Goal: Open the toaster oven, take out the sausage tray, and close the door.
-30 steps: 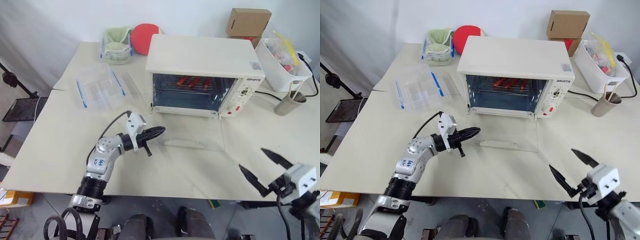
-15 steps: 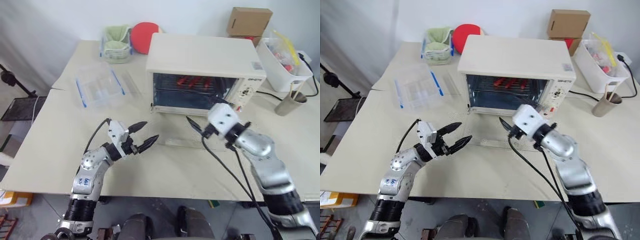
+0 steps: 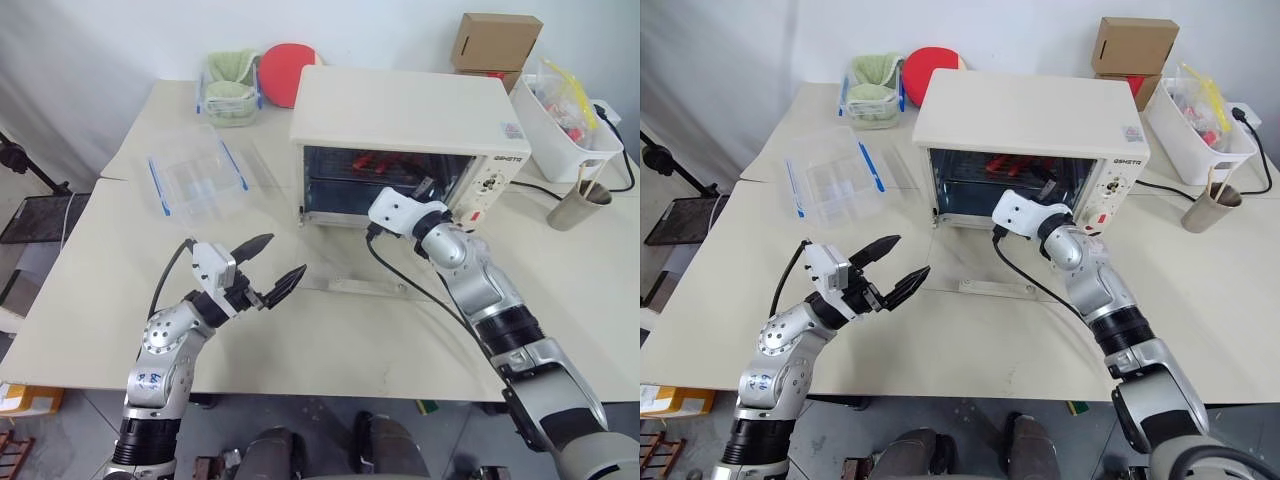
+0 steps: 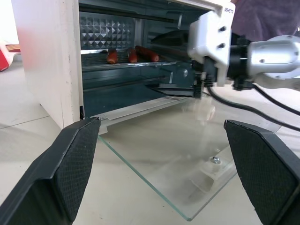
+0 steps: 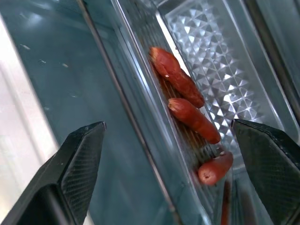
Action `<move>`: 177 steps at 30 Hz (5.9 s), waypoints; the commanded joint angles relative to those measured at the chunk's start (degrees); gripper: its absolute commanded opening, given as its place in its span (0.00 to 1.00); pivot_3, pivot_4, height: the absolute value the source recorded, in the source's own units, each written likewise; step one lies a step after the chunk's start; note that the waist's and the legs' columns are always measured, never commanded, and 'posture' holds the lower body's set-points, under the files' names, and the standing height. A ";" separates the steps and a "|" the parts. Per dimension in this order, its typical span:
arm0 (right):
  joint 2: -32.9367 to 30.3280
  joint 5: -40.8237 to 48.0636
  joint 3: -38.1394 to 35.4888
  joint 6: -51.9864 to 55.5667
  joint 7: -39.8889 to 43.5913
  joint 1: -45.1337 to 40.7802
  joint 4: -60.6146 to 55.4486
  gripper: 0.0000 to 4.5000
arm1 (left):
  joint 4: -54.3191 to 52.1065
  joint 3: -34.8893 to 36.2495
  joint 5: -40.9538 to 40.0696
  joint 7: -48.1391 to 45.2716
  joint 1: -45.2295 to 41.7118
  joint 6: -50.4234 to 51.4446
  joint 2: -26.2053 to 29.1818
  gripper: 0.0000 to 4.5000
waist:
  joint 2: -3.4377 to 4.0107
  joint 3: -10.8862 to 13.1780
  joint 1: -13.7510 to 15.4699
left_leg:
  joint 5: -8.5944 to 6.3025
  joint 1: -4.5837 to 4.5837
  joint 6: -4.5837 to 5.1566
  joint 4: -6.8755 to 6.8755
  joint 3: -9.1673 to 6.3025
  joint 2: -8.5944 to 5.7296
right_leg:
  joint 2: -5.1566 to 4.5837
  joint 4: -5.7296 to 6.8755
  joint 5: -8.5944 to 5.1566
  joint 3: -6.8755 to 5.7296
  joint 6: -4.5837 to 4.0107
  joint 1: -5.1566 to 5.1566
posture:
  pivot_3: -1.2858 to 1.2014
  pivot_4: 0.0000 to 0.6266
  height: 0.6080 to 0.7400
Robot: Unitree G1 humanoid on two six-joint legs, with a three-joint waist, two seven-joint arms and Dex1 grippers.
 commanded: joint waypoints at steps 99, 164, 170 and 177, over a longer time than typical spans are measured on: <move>-12.15 4.31 -6.29 -20.59 21.71 28.44 -44.10 0.01 | 23.46 26.84 -69.83 40.13 -23.87 80.65 3.30 0.01 | -0.15 0.04 0.61 | 0.30 -0.48 -0.32 0.15 -0.07 0.12 | 0.68 0.46 -0.03 1.03 -0.07 -0.68 | 0.52 0.24 1.00; -11.75 64.23 -36.68 1.24 50.25 22.94 -19.36 0.01 | -18.13 26.16 -89.14 46.15 30.74 37.48 -11.14 0.00 | -0.19 0.04 0.81 | -0.14 0.25 -0.30 0.01 -0.06 0.09 | -0.08 -0.22 -0.16 1.22 -0.29 0.07 | 0.52 0.24 1.00; -16.45 66.96 -38.88 4.39 59.49 34.18 -27.08 0.09 | -13.52 24.89 -89.14 44.66 26.36 43.79 -4.38 0.00 | -0.14 0.03 1.55 | -0.18 0.20 -0.19 -0.04 -0.14 0.07 | -0.07 -0.24 -0.16 1.22 -0.29 0.05 | 0.52 0.24 1.00; -17.36 65.23 -40.49 0.53 65.88 50.85 -35.27 0.56 | 0.27 21.90 -89.14 39.44 17.19 56.67 4.43 0.00 | -0.10 0.01 2.13 | -0.17 0.26 -0.13 0.01 -0.02 0.02 | -0.06 -0.21 -0.15 1.25 -0.27 0.12 | 0.52 0.24 1.00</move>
